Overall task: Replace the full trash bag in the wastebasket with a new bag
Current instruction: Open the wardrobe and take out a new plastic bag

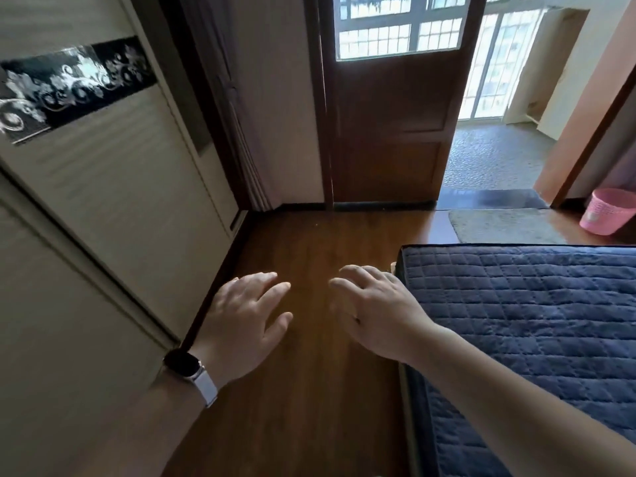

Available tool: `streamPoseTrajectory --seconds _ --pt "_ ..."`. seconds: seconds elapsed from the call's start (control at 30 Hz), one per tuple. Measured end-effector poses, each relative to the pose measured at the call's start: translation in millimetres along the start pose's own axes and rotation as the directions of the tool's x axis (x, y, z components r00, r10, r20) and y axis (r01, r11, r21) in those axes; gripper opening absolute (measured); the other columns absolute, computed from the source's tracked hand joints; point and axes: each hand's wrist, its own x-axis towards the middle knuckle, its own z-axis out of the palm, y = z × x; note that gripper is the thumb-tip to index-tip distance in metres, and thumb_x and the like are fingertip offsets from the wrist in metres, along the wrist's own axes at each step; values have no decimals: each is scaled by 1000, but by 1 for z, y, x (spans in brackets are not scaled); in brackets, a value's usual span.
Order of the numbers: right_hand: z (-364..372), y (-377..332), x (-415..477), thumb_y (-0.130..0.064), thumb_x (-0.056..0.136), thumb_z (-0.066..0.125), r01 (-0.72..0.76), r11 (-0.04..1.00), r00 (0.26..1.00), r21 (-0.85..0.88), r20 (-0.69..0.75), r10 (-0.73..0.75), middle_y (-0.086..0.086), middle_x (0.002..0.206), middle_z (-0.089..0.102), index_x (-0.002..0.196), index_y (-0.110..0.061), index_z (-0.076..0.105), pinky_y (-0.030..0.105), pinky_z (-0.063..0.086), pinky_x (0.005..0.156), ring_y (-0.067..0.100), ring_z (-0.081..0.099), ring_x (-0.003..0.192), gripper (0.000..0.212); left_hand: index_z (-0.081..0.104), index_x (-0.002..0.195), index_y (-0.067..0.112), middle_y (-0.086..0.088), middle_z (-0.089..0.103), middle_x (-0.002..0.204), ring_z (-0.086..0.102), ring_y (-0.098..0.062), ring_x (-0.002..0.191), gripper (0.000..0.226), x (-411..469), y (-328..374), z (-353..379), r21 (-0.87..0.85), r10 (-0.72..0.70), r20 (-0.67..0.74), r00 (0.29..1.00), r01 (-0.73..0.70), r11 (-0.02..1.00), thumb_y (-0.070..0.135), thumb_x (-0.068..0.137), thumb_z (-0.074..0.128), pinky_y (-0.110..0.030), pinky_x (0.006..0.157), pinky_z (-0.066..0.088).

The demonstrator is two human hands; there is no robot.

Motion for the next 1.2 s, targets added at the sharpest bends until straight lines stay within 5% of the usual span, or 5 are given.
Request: streamPoseTrajectory --seconds 0.4,1.2 --pt "23 24 156 -51 95 36 258 966 964 19 58 -258 -4 137 48 133 -30 44 37 36 101 20 43 127 44 54 129 24 -3 56 132 51 -24 124 48 64 -77 18 54 -210 4 978 210 976 49 90 43 -47 103 40" --pt "116 -163 521 -55 96 31 517 854 848 48 109 -519 -6 146 38 141 -32 35 38 27 110 19 32 137 51 60 124 18 -6 60 127 52 -24 120 45 135 -437 16 170 -427 -112 897 441 881 42 89 45 -41 99 38"
